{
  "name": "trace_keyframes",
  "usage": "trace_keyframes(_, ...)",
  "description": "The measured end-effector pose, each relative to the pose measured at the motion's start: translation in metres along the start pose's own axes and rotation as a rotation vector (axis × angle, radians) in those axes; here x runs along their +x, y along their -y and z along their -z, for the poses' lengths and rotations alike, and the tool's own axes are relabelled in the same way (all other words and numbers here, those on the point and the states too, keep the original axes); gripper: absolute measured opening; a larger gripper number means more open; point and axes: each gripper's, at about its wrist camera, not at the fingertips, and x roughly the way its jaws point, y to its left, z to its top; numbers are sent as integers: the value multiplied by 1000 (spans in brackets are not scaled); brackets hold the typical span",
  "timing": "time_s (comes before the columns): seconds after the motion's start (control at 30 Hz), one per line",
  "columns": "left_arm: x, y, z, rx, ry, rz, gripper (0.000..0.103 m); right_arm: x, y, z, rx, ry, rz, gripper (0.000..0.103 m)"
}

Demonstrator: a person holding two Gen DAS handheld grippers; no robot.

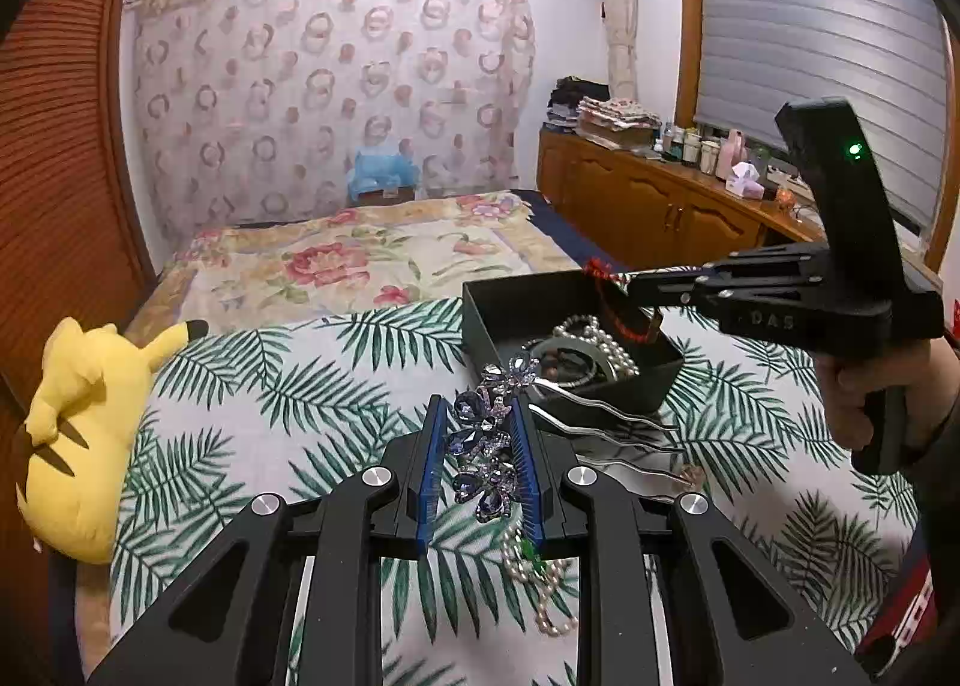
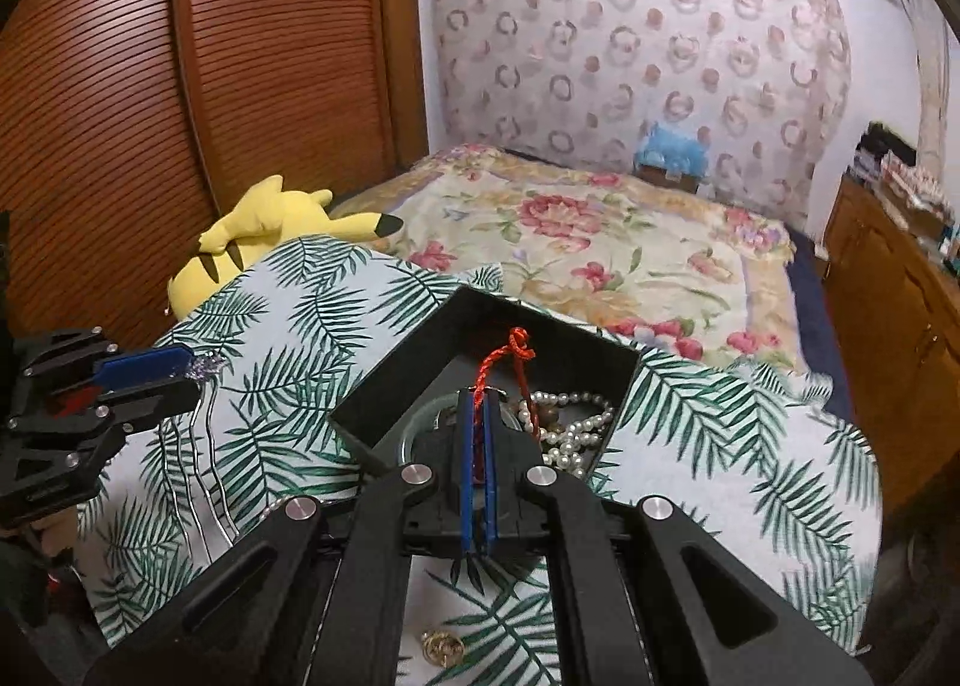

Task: Organize jewelry
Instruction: 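Lower the red necklace into the box with the right tool while the left carries the hair clip over, then open the left tool to drop the purple hair clip into the box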

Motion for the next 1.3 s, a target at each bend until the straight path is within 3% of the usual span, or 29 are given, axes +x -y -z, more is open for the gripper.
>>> trace_keyframes(0.3, 23, -3, -15, -6, -16, -12, 20, 19, 21, 1, 90, -37, -28, 7)
trace_keyframes(0.43, 31, -1, -19, 0, -19, -15, 20, 15, 28, 6, 104, -28, -32, 20)
trace_keyframes(0.9, 75, 19, -46, 39, -56, -42, 20, -19, 47, 36, 106, 20, 31, 20)
trace_keyframes(1.3, 114, 29, -56, 35, -102, -65, 20, -21, 64, 60, 146, 15, 26, 20)
